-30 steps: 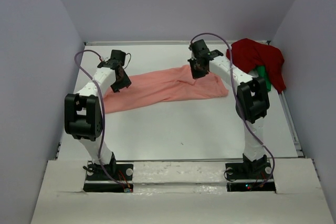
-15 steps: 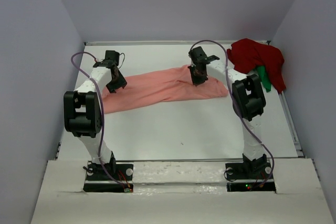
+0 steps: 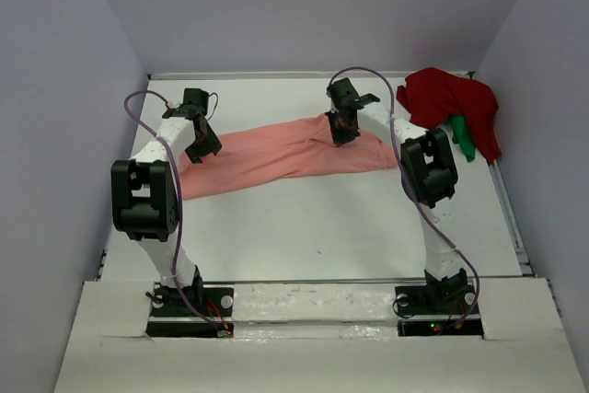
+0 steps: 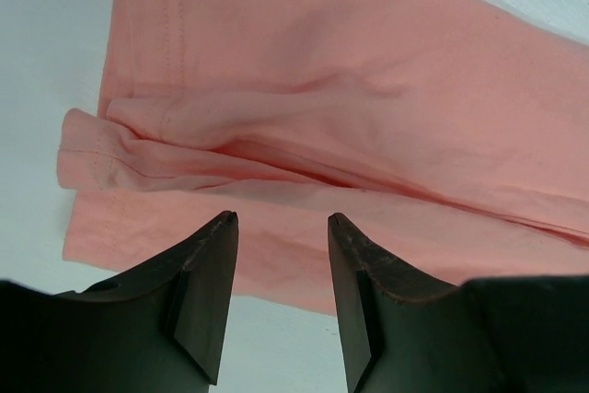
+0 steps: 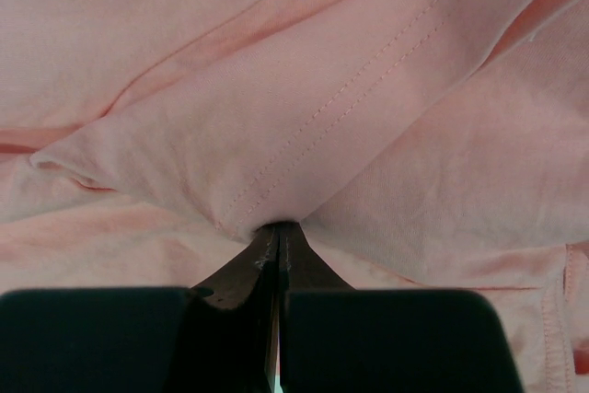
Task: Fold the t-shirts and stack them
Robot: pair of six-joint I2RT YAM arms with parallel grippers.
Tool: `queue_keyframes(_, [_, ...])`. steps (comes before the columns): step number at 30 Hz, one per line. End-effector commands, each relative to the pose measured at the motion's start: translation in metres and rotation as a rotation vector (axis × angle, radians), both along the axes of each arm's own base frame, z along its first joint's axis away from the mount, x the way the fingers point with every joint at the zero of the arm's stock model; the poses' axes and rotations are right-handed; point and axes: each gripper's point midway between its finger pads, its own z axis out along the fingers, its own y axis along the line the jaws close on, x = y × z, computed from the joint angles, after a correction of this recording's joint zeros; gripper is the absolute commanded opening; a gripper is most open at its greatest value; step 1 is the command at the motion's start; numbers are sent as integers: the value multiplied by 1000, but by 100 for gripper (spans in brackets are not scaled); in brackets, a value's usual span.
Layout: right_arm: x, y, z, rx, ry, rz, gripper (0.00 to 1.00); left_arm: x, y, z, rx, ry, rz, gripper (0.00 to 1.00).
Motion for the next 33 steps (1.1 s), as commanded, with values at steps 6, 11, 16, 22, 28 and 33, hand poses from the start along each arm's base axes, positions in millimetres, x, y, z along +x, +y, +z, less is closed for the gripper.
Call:
queue_keyframes(6, [20, 23, 30, 49, -75, 49, 0, 4, -1, 11, -13, -43, -10, 54])
queue_keyframes(11, [37, 42, 35, 97, -97, 103, 0, 3, 0, 13, -9, -42, -13, 54])
queue_keyframes(16, [52, 65, 38, 162, -103, 191, 0, 3, 1, 14, -3, -47, -20, 54])
queue_keyframes(22, [77, 92, 57, 239, -182, 285, 0, -1, -2, 7, -17, -33, -30, 54])
queue_keyframes(28, [81, 98, 105, 202, -299, 337, 0, -1, 14, 18, 64, -50, 10, 54])
queue_keyframes(33, [70, 74, 124, 143, -298, 243, 12, -5, 31, 33, 151, -53, 66, 54])
